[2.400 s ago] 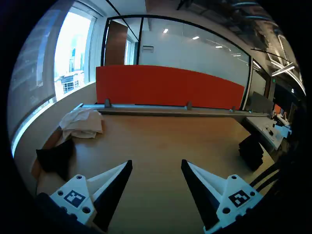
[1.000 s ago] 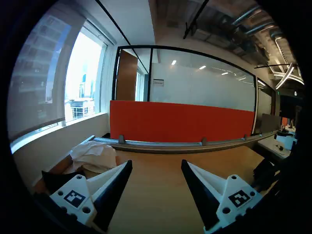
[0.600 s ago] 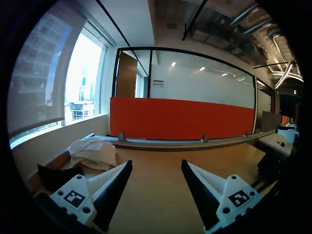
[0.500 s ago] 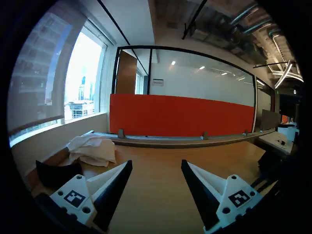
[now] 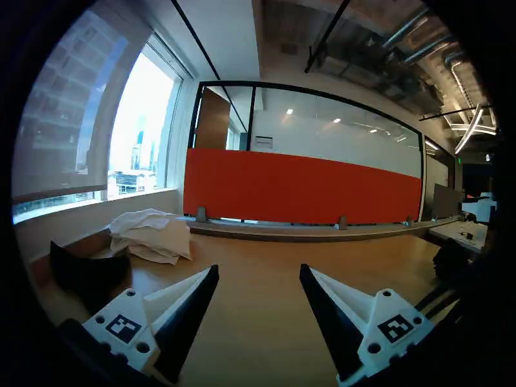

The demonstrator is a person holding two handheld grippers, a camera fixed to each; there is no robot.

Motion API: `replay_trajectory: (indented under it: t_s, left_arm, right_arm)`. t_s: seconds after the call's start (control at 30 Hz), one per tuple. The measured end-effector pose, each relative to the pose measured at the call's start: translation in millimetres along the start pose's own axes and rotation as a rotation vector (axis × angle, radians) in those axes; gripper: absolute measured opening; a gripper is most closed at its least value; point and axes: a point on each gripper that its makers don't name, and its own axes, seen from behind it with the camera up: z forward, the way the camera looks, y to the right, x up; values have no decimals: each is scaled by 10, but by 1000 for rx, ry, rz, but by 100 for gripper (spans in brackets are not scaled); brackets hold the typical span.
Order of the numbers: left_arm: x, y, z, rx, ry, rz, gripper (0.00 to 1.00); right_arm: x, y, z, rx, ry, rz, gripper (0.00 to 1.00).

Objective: Fold towel

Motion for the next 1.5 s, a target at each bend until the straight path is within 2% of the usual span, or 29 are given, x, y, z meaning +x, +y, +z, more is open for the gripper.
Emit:
replay_trajectory:
  t_s: [0.27, 0.47, 0.67, 1.17, 1.5]
  left_arm:
    - [-178, -107, 25, 18, 22, -13, 93]
    - [-323, -123, 44, 18, 32, -27, 93]
    - [-417, -126, 68, 25, 42, -19, 93]
    - [-418, -86, 73, 24, 57, 16, 93]
    - [-451, 12, 44, 15, 59, 95, 93]
  right_arm:
    - [-97, 27, 0, -18, -12, 4, 97]
    - [-133, 36, -7, -28, -3, 1, 97]
    - [-217, 49, -5, -29, -1, 3, 97]
    - [-260, 198, 52, -48, 2, 28, 97]
    - [-274, 293, 64, -53, 10, 32, 97]
